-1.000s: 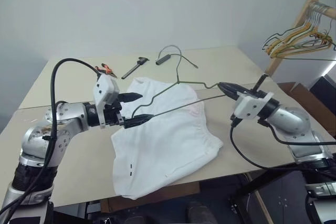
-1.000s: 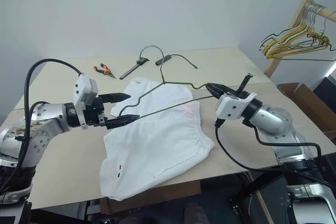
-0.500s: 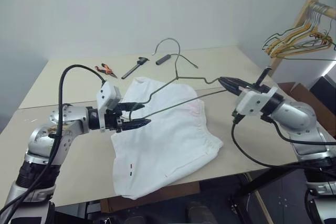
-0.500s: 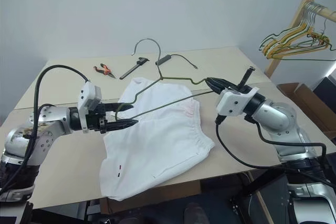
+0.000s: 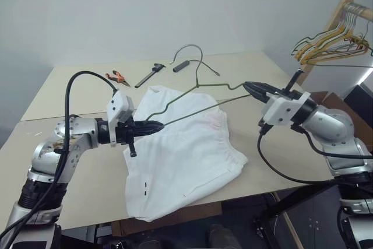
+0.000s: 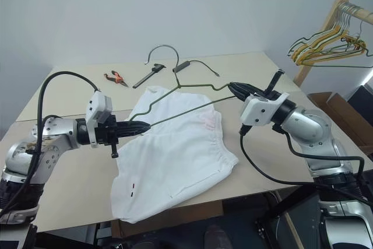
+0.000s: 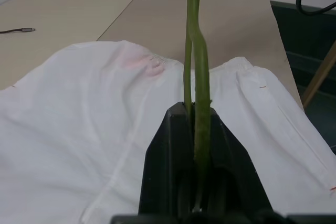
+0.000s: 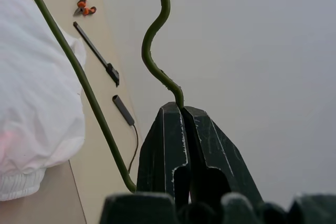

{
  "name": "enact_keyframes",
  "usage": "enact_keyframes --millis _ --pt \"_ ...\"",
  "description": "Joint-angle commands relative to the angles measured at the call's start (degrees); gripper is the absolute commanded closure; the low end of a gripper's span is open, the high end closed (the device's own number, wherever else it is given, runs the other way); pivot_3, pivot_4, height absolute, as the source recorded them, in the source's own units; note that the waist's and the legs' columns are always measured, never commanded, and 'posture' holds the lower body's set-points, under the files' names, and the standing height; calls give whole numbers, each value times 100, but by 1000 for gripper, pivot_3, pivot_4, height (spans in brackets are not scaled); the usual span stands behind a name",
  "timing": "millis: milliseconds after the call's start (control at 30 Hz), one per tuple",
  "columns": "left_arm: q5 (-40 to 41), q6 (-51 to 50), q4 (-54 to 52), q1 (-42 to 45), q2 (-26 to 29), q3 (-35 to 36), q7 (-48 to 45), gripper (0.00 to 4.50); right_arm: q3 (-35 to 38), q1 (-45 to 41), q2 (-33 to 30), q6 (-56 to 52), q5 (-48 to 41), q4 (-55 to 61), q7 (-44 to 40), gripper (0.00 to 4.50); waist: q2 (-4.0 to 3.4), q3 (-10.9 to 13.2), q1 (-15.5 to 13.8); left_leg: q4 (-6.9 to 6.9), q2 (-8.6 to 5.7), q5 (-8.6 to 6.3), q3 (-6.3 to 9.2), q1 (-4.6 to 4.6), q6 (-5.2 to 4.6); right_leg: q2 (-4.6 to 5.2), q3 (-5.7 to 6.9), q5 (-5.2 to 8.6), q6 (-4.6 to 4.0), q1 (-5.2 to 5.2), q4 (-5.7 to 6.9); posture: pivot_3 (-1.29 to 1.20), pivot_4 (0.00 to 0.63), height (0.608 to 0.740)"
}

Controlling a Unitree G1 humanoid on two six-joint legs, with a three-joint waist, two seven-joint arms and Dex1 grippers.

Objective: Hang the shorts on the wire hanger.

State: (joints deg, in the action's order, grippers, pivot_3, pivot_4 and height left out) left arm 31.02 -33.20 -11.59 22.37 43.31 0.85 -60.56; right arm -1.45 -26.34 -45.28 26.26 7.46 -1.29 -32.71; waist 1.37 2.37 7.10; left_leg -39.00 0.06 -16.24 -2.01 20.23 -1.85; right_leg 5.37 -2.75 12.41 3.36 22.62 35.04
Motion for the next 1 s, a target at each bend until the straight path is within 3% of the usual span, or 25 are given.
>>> enact_keyframes --millis 33,167,300,367,400,633,900,1000 --pt "-29 135 -19 113 26 49 -73 4500 191 -161 -186 -60 -375 149 -331 3701 0 0 1 0 0 0 0 0 0 0 0 0 0 0 0 -125 0 740" --pt "-121 206 53 127 95 63 -137 4500 235 46 -549 -483 -1118 458 -1165 2298 0 0 0 0 0 0 0 0 0 0 1 0 0 0 -2 -127 0 740" --pt "-500 486 -26 48 370 -26 -249 4500 497 341 -1422 -2678 -3124 1348 -2616 894 0 1 -17 0 16 0 2 3 0 0 4 0 0 0 -3 -128 0 740" --pt "-575 581 -39 26 450 -52 -314 4500 536 260 -1713 -3285 -3649 1472 -3115 191 -2 2 -27 0 19 -1 0 2 -1 3 5 0 0 -2 -3 -120 0 740" --pt "-622 602 -54 18 495 -85 -332 4500 482 113 -1741 -3372 -3703 1403 -3284 54 -1 2 -23 0 21 -1 -2 0 -1 5 5 0 0 -3 -3 -120 0 740" --pt "-683 676 -299 -101 518 -154 -426 4500 -735 -1216 -1497 -4291 -2626 711 -3723 54 -2 2 -7 -2 44 -1 -17 -9 0 -16 10 -1 -10 -2 -3 -115 0 740" --pt "-716 702 -434 -85 485 -186 -413 4500 -2125 -2444 -716 -5216 -1335 -16 -4104 54 -4 1 -23 -12 32 0 -17 77 0 -12 8 -6 -16 92 17 -102 0 740" --pt "-720 687 -474 -95 475 -191 -395 4500 -2273 -2609 -496 -5175 -1143 -210 -4251 681 -4 1 -44 -33 11 1 -17 126 1 -2 6 -12 -16 154 58 -91 0 740"
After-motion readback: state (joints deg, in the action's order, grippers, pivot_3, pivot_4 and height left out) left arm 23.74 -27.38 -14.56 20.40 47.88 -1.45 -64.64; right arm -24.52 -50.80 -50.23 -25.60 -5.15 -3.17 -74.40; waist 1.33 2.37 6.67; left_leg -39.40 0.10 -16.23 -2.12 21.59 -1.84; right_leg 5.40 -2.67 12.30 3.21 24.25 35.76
